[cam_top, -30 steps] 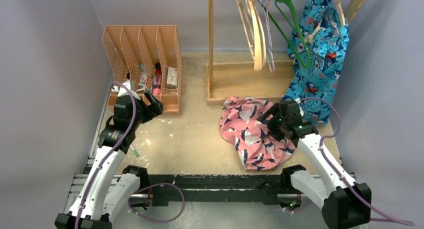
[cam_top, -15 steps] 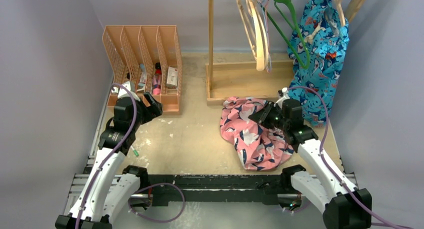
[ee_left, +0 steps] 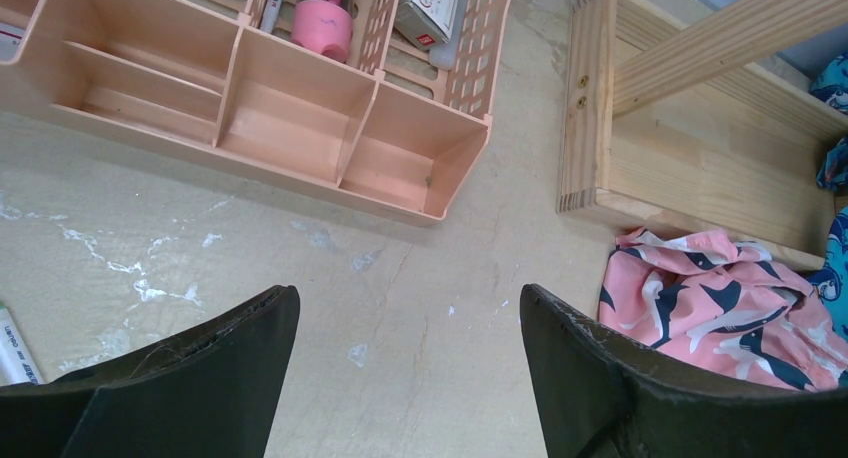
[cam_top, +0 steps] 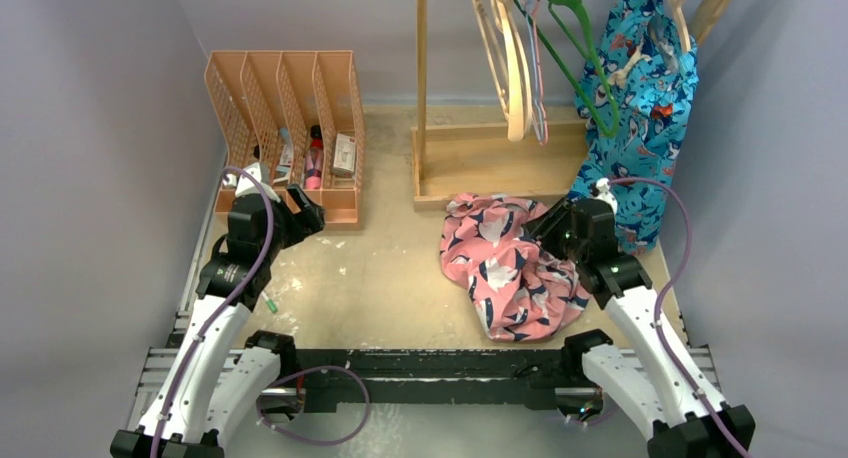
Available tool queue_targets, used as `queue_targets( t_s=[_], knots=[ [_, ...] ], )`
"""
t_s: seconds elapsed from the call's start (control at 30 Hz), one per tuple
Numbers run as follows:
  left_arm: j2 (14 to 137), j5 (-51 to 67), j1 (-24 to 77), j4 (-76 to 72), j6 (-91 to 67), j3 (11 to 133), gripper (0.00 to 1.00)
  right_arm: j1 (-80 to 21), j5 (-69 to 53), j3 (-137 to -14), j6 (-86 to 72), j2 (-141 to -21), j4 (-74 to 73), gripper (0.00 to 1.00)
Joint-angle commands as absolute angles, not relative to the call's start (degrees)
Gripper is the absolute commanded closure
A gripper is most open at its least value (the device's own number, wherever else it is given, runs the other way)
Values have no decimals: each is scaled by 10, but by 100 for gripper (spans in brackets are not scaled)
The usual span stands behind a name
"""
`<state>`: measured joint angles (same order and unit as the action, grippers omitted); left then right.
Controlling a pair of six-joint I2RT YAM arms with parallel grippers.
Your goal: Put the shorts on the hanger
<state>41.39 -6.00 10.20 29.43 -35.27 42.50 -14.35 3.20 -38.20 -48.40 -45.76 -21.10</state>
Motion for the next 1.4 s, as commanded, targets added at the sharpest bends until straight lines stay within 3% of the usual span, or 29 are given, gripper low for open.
queue_targets(
  t_s=[0.0, 0.37, 0.53, 0.73, 1.0, 1.37],
  knots=[
    [412, -65, 105, 268, -341, 429, 20, -144, 115, -365, -507, -451, -241, 53],
    [413, -66, 105, 268, -340, 429, 20, -144, 70, -329, -487, -524, -164, 47],
    [413, -67, 105, 268, -339, 429, 21, -144, -26, -312, -455, -523, -95, 49],
    [412, -67, 105, 268, -339, 429, 21, -144, 57, -335, -467, -524, -157, 38],
    [412, -67, 105, 268, -339, 428, 21, -144, 182, -354, -513, -468, -245, 32],
    [412, -65, 105, 267, -339, 427, 21, -144, 126, -319, -491, -497, -161, 31]
  ],
)
